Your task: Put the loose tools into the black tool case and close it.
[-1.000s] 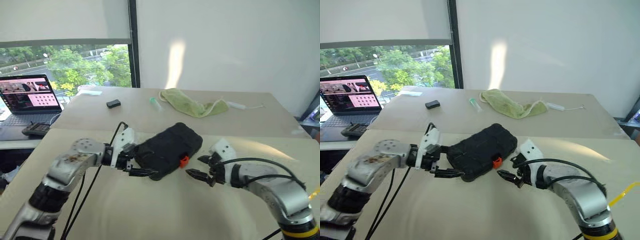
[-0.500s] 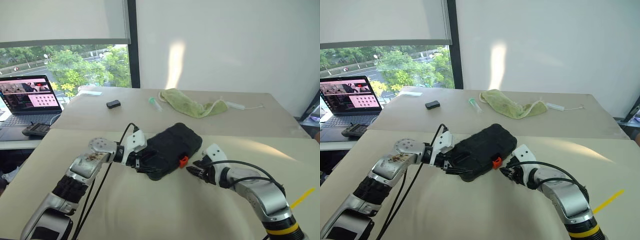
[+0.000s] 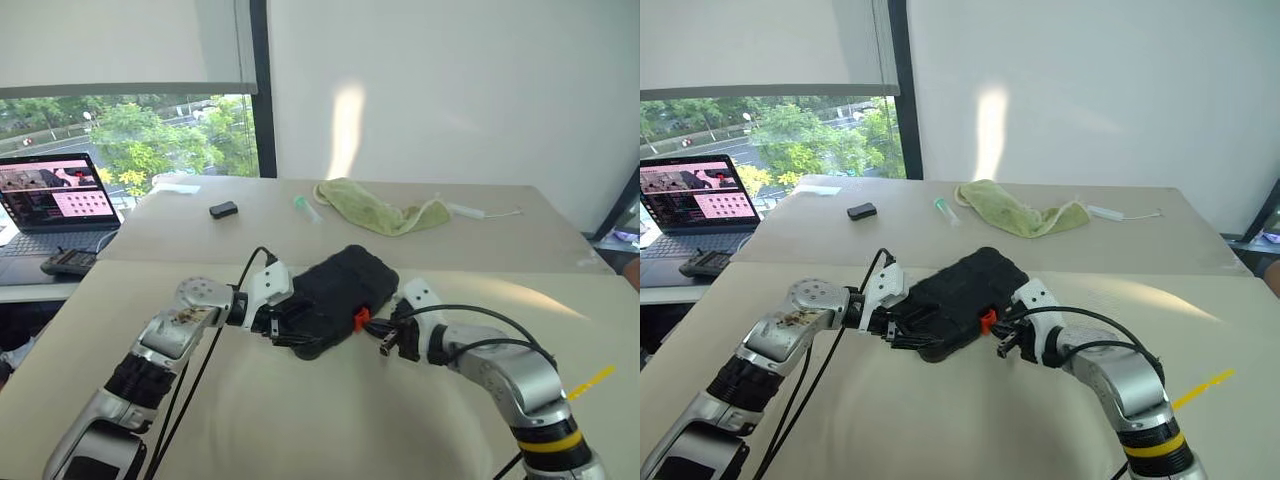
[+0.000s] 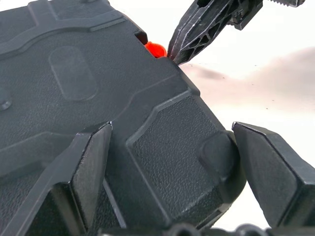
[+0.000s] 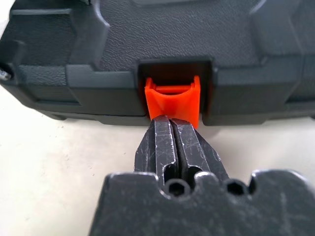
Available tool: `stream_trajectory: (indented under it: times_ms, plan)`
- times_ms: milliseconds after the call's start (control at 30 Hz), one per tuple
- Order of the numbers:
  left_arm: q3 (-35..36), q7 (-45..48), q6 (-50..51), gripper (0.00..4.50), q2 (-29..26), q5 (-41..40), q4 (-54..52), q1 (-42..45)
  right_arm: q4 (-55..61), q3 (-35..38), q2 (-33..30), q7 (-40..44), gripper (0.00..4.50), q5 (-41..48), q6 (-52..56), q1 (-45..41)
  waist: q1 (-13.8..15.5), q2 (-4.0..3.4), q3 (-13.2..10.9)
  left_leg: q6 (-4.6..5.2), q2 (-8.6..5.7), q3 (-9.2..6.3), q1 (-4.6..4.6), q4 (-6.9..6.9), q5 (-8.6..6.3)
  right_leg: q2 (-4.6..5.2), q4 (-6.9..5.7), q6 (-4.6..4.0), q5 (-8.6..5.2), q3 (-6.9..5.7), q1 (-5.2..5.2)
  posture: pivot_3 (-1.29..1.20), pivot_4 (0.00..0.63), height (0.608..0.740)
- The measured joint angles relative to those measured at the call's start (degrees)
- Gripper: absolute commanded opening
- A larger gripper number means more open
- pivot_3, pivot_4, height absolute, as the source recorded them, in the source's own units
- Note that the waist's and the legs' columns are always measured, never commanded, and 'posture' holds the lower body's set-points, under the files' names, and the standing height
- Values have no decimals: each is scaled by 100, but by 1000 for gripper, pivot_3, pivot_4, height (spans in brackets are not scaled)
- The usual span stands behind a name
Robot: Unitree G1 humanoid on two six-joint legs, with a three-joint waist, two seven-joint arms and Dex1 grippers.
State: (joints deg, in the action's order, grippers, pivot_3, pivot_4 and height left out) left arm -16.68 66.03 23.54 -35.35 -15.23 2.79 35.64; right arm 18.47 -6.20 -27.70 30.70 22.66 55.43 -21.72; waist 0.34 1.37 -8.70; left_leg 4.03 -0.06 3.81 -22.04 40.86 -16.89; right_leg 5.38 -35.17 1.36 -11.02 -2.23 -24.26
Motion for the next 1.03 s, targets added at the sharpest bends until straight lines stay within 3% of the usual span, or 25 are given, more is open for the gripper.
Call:
stream_trajectory:
  times_ms: [267, 367, 433, 500, 600, 833, 1033]
  plan:
    - [46, -20, -101, 4181, 66, 60, -18, -76, -120, -187, -9, 72, 57, -108, -35, -109, -44, -1, 0, -2, 2, -1, 3, -2, 1, -1, -5, -1, 0, 3, -2, 0, 150, 740]
    - [342, -127, -110, 4181, 210, -150, -223, -399, 208, -278, -187, 260, 57, -231, -640, 484, -25, -7, 4, 0, 2, -2, -8, -7, 0, 3, -2, 4, -7, 1, -10, 0, 150, 740]
    - [587, -302, -22, 4181, 324, -317, -341, -566, 501, -231, -259, 373, 598, -210, -907, 795, -21, -8, 3, -1, 0, -1, -25, -5, 0, 6, 3, 5, -7, 3, -24, 0, 150, 740]
    - [936, -416, 379, 4500, 367, -765, -571, -853, 1048, 157, -265, 412, 1049, -36, -1103, 1206, -11, -8, 2, -1, 1, -3, -43, -3, 0, 6, 4, 7, -7, 1, -37, 0, 150, 740]
    - [1798, -594, 997, 4500, 178, -1571, -1279, -1543, 1952, 1226, -647, 653, 2109, 343, -1297, 2110, -10, -8, 2, -17, 2, -5, -52, -4, 8, 14, 8, 18, -14, 1, -44, 0, 150, 740]
    - [2993, -896, 1394, 4500, -372, -2092, -2459, -3438, 2825, 3223, -1175, 1442, 4468, 960, -1548, 3945, 34, -14, -3, 9, 2, -7, -8, -7, -23, 32, 17, 14, -21, 2, -3, 0, 150, 740]
    - [3719, -821, 1186, 4500, -698, -2072, -2756, -4862, 2984, 4622, -1223, 2148, 4468, 1208, -1884, 5234, 86, -16, -4, 1, 9, -8, 7, -10, -21, 73, 14, -35, -55, -6, 3, 0, 150, 740]
